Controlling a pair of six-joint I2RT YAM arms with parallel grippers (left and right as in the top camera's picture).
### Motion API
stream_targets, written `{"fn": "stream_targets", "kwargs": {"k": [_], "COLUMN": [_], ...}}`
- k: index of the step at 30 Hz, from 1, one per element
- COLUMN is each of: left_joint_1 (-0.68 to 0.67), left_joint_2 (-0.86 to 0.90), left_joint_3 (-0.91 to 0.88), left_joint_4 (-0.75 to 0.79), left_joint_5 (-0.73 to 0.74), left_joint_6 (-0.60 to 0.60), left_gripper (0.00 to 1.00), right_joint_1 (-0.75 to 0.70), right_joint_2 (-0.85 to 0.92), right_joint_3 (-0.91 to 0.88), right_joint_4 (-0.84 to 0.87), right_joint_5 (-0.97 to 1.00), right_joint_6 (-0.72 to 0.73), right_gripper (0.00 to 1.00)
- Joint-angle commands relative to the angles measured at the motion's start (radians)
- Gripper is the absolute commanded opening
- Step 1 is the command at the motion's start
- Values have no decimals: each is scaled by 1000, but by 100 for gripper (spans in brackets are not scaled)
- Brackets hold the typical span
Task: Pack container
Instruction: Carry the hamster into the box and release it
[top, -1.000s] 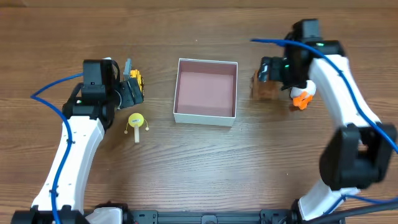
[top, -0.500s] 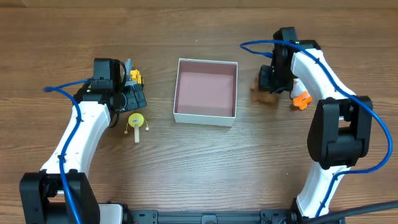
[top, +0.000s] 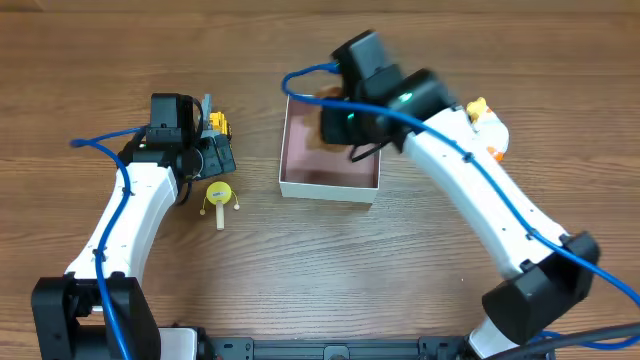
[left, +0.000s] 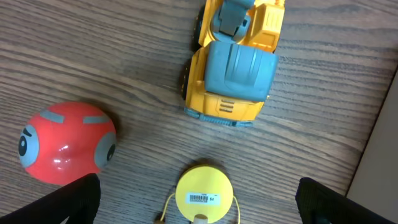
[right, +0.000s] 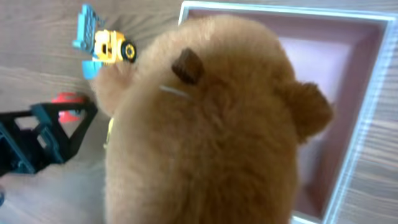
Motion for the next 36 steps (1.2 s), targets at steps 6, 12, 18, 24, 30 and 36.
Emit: {"fn": "stream_targets", "kwargs": {"k": [6, 12, 18, 24, 30, 36], "left_joint_1": [6, 6, 6, 6, 6, 6], "left_joint_2": [4, 4, 4, 4, 4, 4], "left_joint_3": [26, 26, 26, 26, 26, 26], "left_joint_4": [1, 1, 1, 1, 1, 1], "left_joint_5": [-6, -6, -6, -6, -6, -6], "left_joint_6": [19, 19, 19, 19, 19, 20], "left_gripper": [100, 100, 100, 100, 100, 100], "right_joint_1": [50, 53, 56, 56, 56, 31], "right_joint_2": [97, 218, 227, 182, 182, 87], "right_joint_3": [-174, -174, -172, -172, -171, -163], "right_joint_4": [238, 312, 327, 335, 407, 390], "right_joint_5": [159, 126, 103, 57, 27, 90], "right_joint_6": [312, 310, 164, -16, -68, -120], "right_gripper": [6, 21, 68, 69, 66, 70]}}
